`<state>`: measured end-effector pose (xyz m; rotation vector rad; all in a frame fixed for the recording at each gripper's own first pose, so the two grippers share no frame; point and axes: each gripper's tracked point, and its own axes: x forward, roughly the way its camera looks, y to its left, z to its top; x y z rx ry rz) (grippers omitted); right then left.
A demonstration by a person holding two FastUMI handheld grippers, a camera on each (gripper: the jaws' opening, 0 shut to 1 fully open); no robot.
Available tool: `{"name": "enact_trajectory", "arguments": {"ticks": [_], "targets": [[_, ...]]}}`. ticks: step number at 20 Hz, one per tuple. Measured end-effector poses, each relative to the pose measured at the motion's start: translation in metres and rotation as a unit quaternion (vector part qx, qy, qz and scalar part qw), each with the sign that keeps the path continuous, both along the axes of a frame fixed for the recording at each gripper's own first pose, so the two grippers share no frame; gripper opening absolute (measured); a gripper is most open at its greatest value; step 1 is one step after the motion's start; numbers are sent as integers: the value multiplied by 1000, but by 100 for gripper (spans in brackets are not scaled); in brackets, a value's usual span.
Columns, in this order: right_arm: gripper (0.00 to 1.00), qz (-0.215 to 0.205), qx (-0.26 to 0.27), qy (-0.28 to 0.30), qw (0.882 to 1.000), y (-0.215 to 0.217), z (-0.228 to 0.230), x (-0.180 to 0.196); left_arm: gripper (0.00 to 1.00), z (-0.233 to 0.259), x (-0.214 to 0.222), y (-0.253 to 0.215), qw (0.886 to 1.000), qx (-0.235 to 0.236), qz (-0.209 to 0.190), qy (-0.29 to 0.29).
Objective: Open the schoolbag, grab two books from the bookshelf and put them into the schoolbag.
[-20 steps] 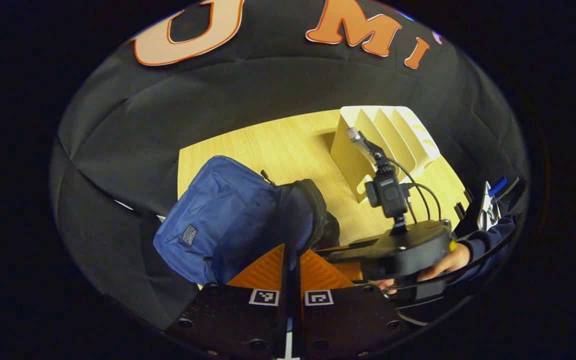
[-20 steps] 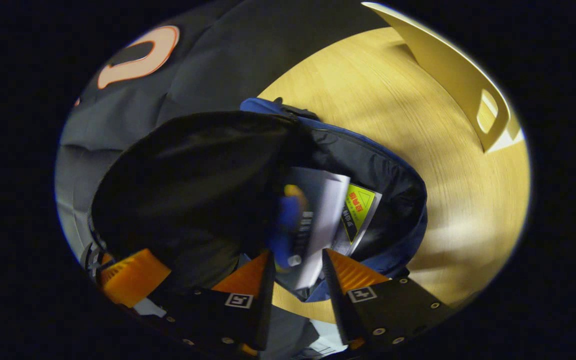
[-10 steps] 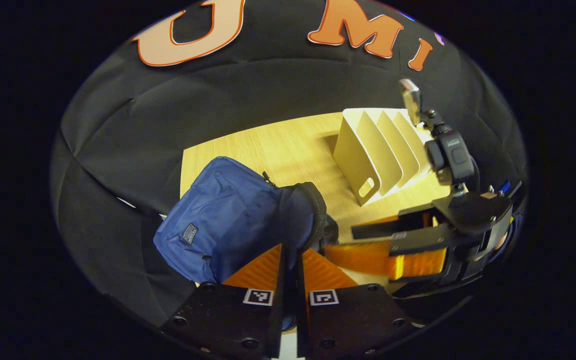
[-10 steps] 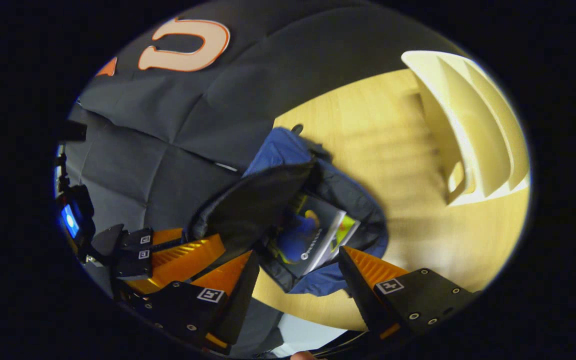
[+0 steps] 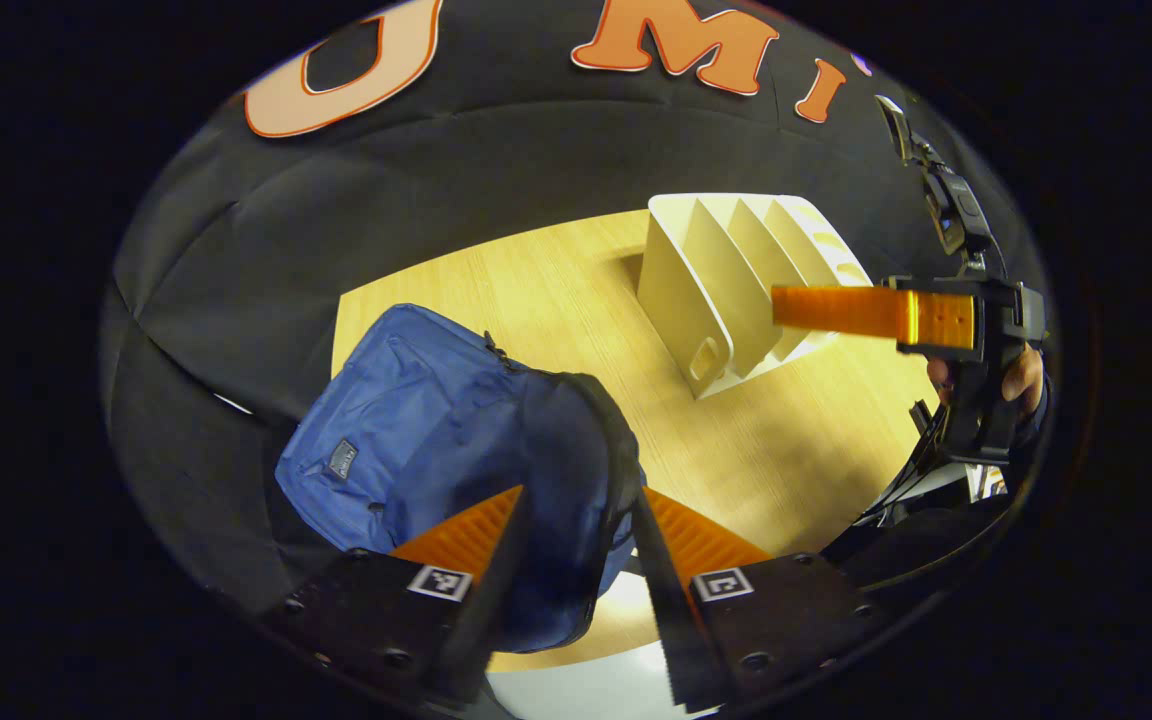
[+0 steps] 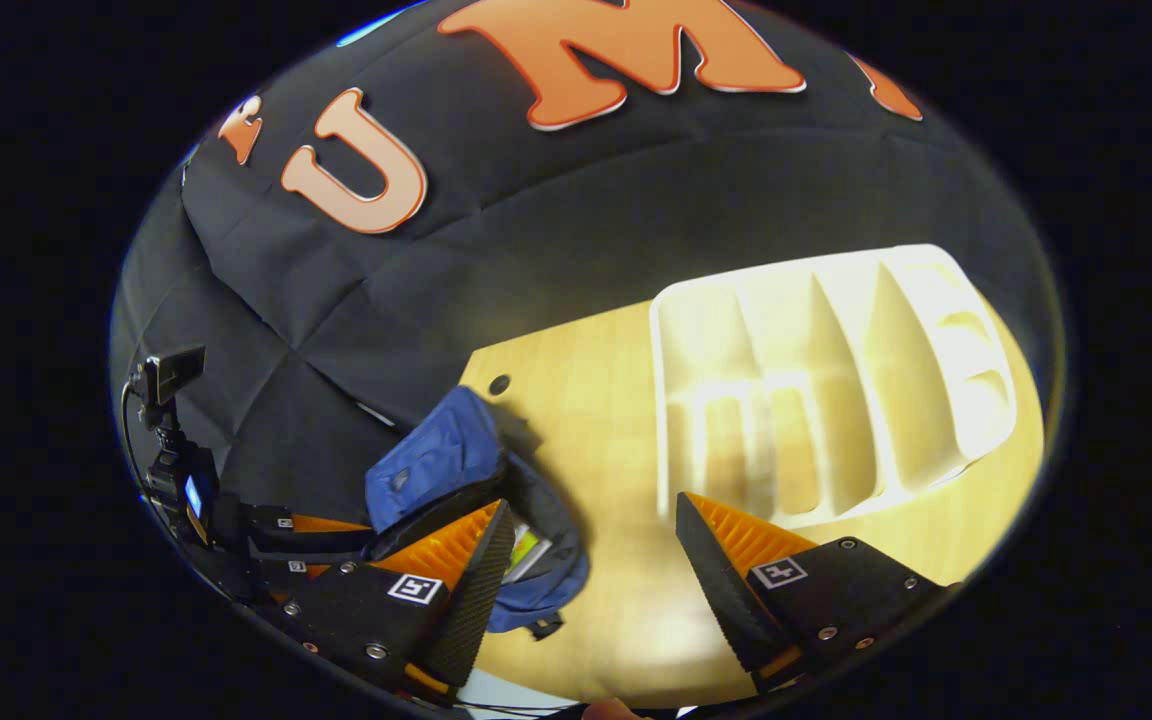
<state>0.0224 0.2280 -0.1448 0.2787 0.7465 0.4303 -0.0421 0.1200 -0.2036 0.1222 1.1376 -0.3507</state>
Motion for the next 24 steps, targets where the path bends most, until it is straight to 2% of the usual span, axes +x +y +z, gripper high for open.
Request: {"name": "enact_trajectory", "arguments": {"ticks": [2, 5, 6, 8, 12, 17, 18, 19, 20, 24], "targets": [[96, -16, -26, -24, 999, -32, 1, 9, 82, -1, 8, -12, 1000, -3, 1, -5], [97, -50, -53, -54, 996, -74, 12, 21, 86, 6, 21, -26, 1000, 1, 5, -29], [97, -64, -65, -74, 993, -90, 17, 26, 94, 10, 26, -35, 999, -1, 6, -43], [97, -84, -93, -114, 985, -114, 31, 36, 93, 15, 39, -53, 997, 4, 4, -74], [97, -97, -114, -149, 977, -146, 49, 32, 94, 25, 50, -99, 990, 18, -21, -141], [97, -121, -120, -203, 964, -175, 74, 32, 95, 62, 70, -153, 972, 8, -24, -235], [97, -127, -121, -212, 961, -182, 80, 33, 95, 72, 75, -158, 967, 9, -19, -255], [97, -134, -122, -221, 958, -188, 86, 33, 90, 79, 76, -161, 961, 11, -15, -275], [97, -139, -121, -230, 955, -194, 92, 32, 94, 87, 79, -163, 955, 17, -9, -295], [97, -159, -128, -278, 939, -211, 125, 19, 94, 106, 89, -166, 936, 10, 13, -353]]}}
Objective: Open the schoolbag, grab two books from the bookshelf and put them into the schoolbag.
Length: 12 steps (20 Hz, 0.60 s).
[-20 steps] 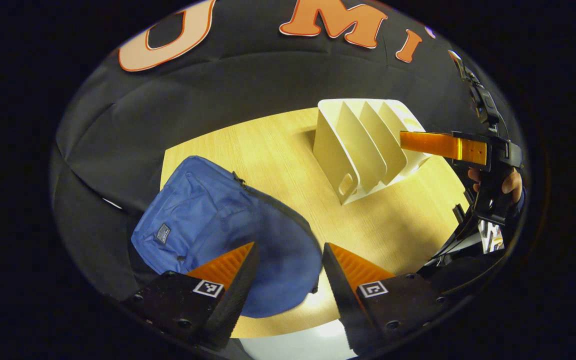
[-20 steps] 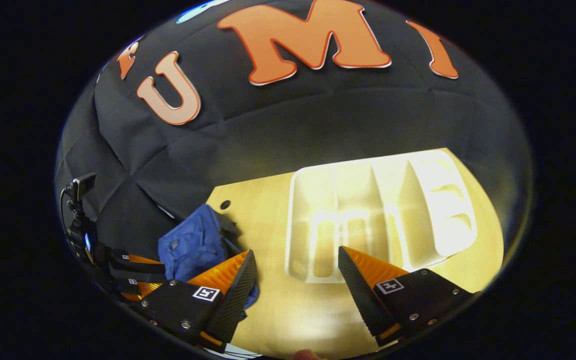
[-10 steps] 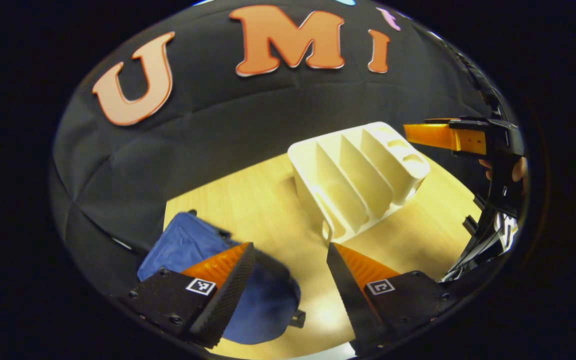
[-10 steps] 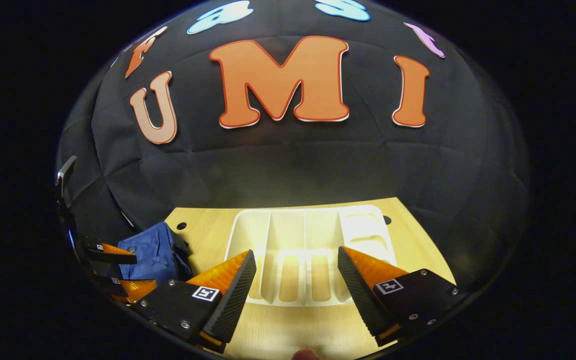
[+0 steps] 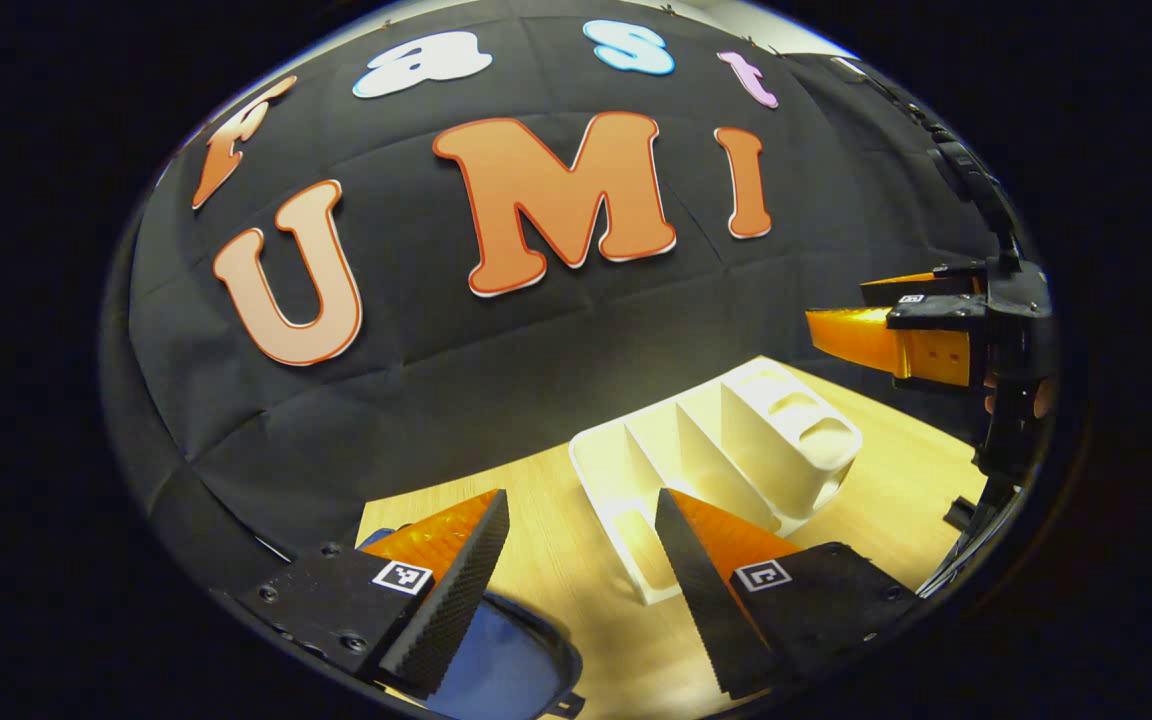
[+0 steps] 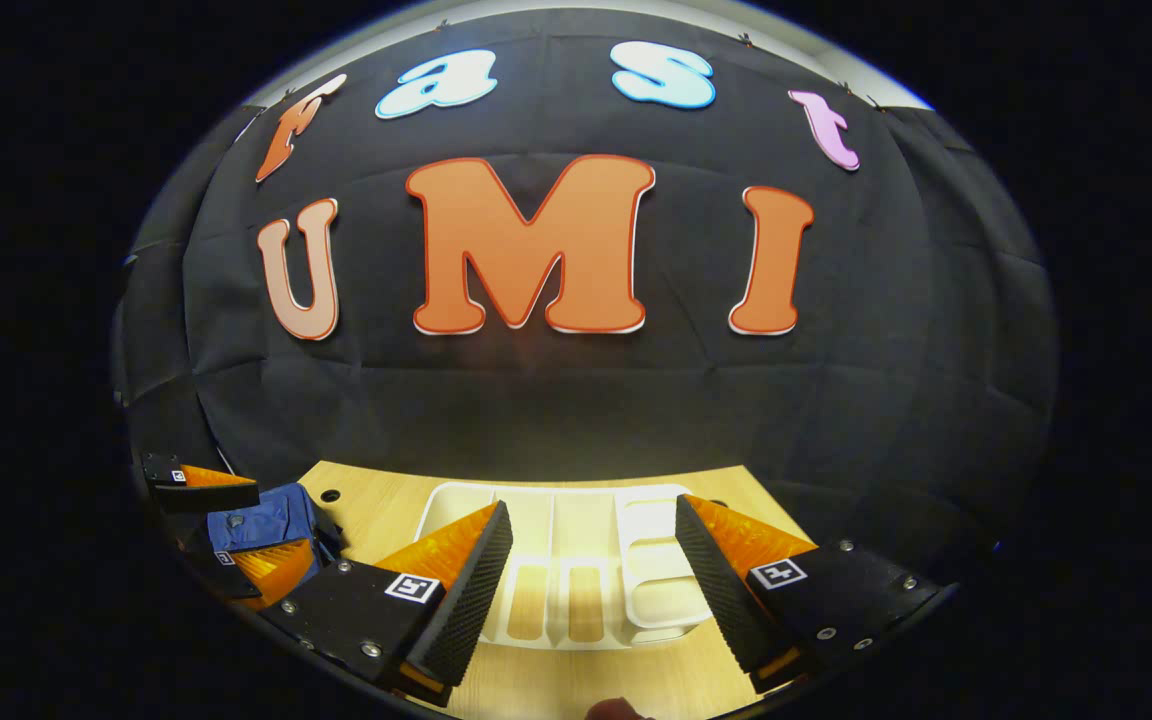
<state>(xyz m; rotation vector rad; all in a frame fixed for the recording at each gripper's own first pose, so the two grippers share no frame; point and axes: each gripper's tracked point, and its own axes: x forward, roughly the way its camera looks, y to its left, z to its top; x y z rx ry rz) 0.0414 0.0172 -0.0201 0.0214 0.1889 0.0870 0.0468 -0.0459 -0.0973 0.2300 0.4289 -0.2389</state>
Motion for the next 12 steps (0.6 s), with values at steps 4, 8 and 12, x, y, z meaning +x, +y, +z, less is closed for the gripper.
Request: {"name": "enact_trajectory", "arguments": {"ticks": [4, 8, 12], "targets": [[97, 1, -11, -52, 999, -9, 30, -10, 94, 7, 8, 2, 999, -12, 23, -32], [97, -3, -21, -88, 996, -13, 46, -16, 94, 40, 14, -1, 995, -29, 48, -87], [97, 7, -14, -97, 995, -12, 51, -23, 94, 72, 14, -4, 986, -50, 63, -144]]}}
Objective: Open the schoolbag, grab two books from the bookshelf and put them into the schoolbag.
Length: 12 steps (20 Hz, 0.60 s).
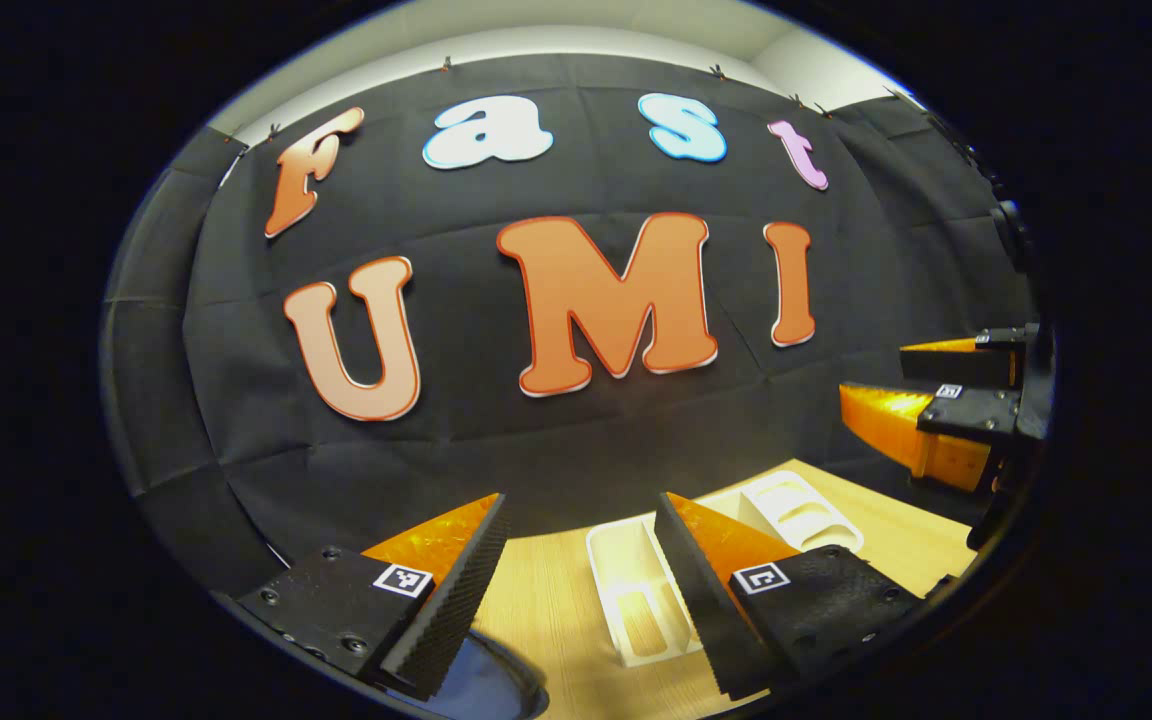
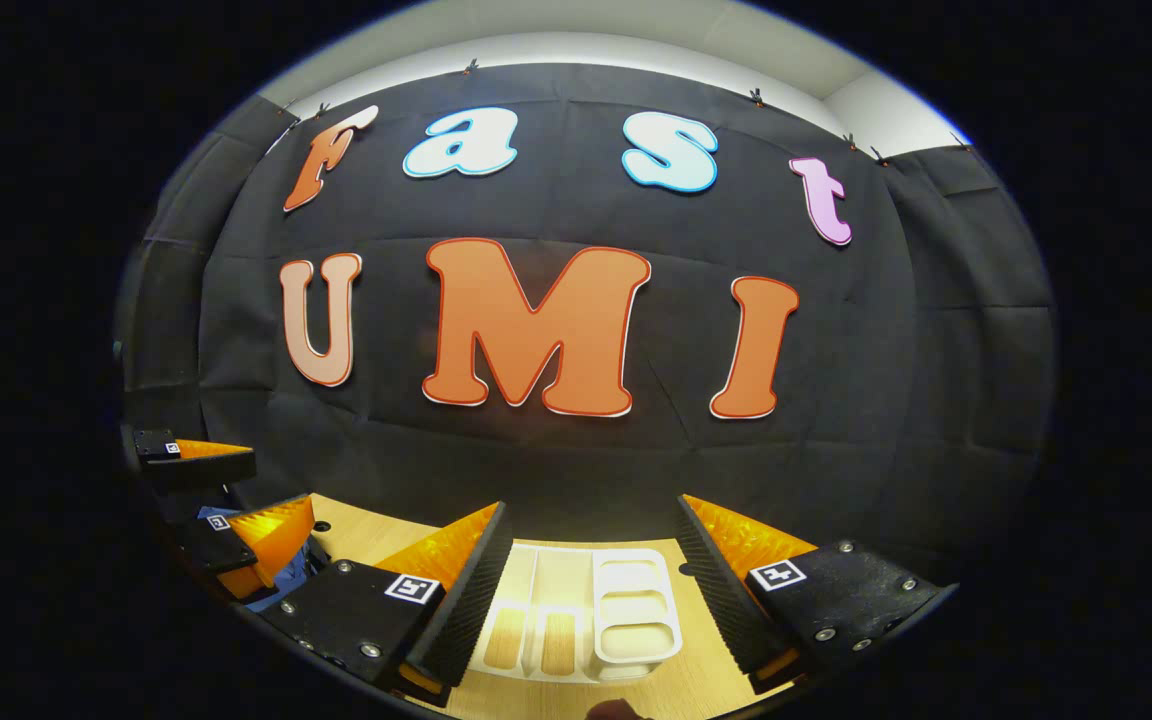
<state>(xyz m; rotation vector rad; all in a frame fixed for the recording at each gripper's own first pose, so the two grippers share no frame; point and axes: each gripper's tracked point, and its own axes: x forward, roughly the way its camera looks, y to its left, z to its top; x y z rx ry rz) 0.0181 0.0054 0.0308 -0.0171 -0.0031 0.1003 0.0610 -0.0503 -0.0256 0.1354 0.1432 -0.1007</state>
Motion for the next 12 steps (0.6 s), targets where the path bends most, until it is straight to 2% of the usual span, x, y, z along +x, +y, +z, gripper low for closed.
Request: {"name": "enact_trajectory", "arguments": {"ticks": [3, 6, 10, 12], "targets": [[97, 9, 0, -2, 1000, 9, -12, -3, 93, 12, 1, -10, 1000, -4, -8, -27], [97, 15, -6, 10, 1000, 13, -25, -3, 94, 14, -6, -7, 999, -3, 5, -33], [97, 19, 13, 9, 1000, 11, -27, -3, 94, 24, -14, -8, 998, -7, 32, -54], [96, 21, 15, 7, 1000, 11, -33, -4, 92, 16, -21, -13, 998, -11, 33, -52]]}}
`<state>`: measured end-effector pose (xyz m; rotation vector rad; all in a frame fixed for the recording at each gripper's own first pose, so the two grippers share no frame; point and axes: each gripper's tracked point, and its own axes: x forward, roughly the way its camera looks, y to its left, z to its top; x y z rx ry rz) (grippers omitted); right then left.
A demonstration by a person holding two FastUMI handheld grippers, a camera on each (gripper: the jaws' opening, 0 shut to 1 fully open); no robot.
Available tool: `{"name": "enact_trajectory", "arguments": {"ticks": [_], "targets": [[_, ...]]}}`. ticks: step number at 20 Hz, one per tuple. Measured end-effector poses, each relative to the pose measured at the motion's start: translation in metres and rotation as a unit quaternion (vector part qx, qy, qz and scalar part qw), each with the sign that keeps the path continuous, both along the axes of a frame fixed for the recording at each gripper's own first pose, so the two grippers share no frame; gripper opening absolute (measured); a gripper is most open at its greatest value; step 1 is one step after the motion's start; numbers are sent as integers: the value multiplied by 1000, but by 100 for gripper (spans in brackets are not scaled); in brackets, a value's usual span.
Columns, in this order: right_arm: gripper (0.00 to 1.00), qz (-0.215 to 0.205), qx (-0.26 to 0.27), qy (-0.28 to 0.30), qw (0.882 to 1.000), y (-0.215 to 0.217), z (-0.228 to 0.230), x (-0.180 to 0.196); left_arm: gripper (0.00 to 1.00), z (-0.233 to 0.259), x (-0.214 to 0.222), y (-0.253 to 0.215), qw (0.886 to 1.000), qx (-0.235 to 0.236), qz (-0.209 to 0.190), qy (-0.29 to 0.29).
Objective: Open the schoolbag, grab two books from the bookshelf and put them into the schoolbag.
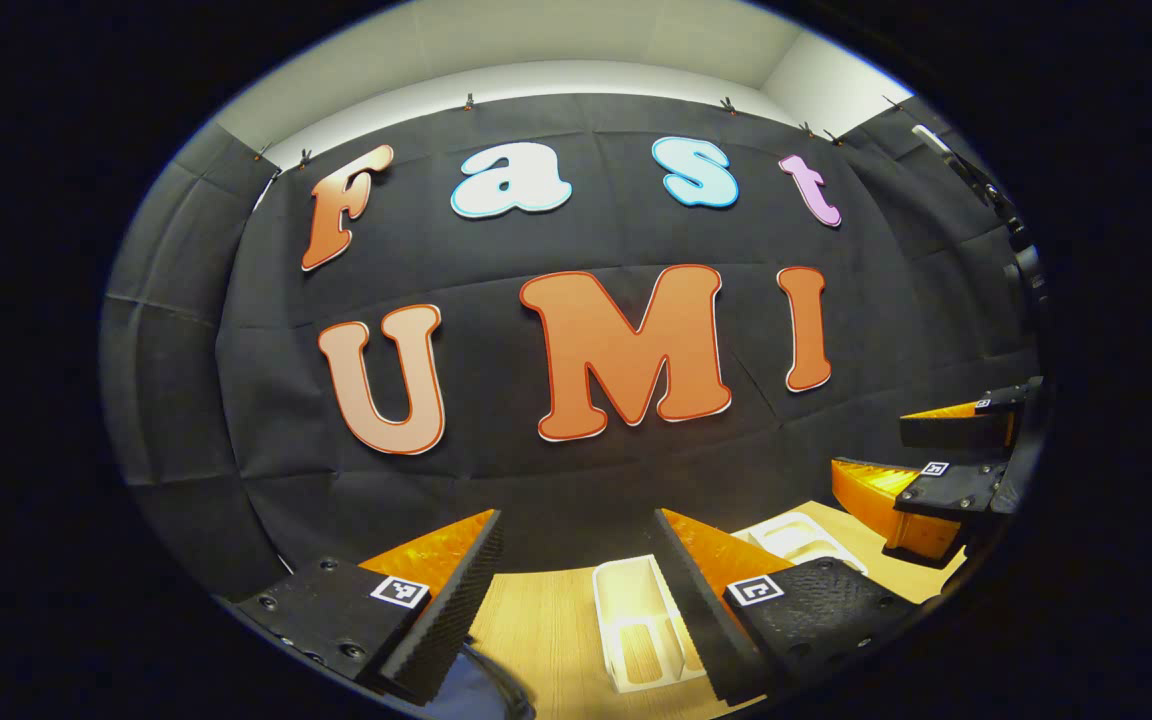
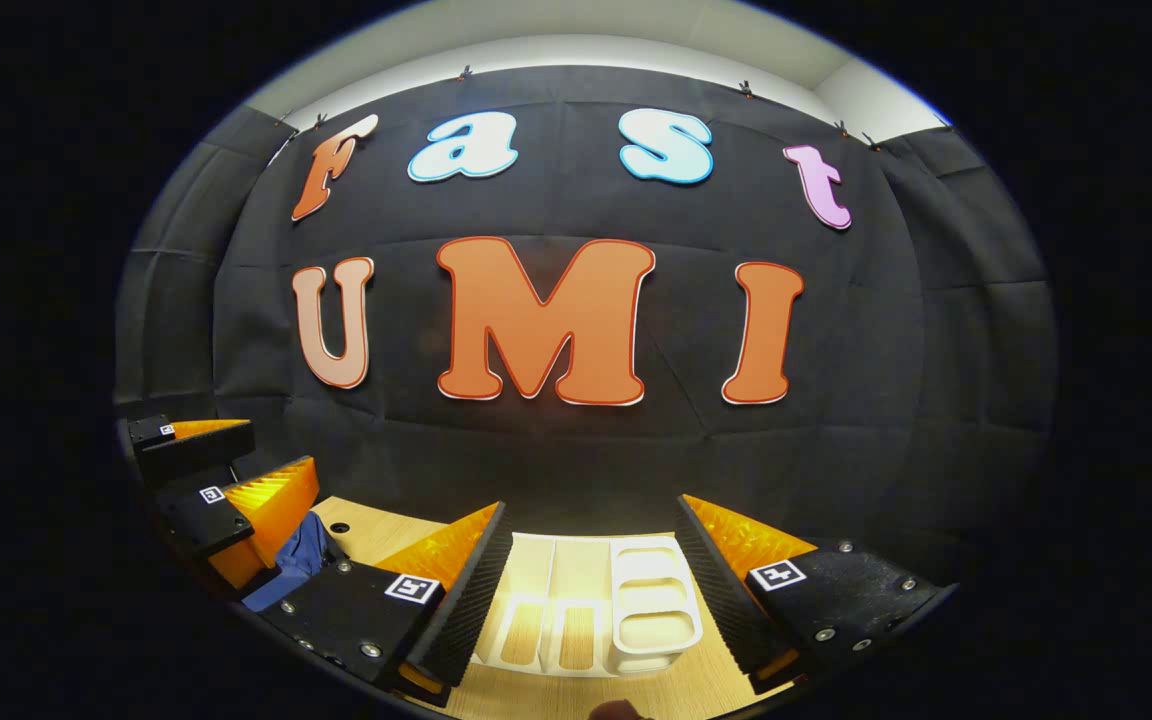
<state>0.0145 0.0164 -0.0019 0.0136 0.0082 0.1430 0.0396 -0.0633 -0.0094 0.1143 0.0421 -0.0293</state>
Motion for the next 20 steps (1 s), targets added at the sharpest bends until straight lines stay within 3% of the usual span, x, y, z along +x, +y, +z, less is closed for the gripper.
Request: {"name": "enact_trajectory", "arguments": {"ticks": [6, 12, 20], "targets": [[97, 19, 1, -14, 1000, 8, -10, -6, 94, -16, -16, -9, 1000, 9, 11, -1], [97, 30, 3, -25, 999, 11, -8, -13, 94, -16, -31, 8, 999, 9, 45, -1], [97, 29, -1, -61, 998, 12, 7, -15, 92, 2, -32, -2, 999, 17, 29, -20]]}}
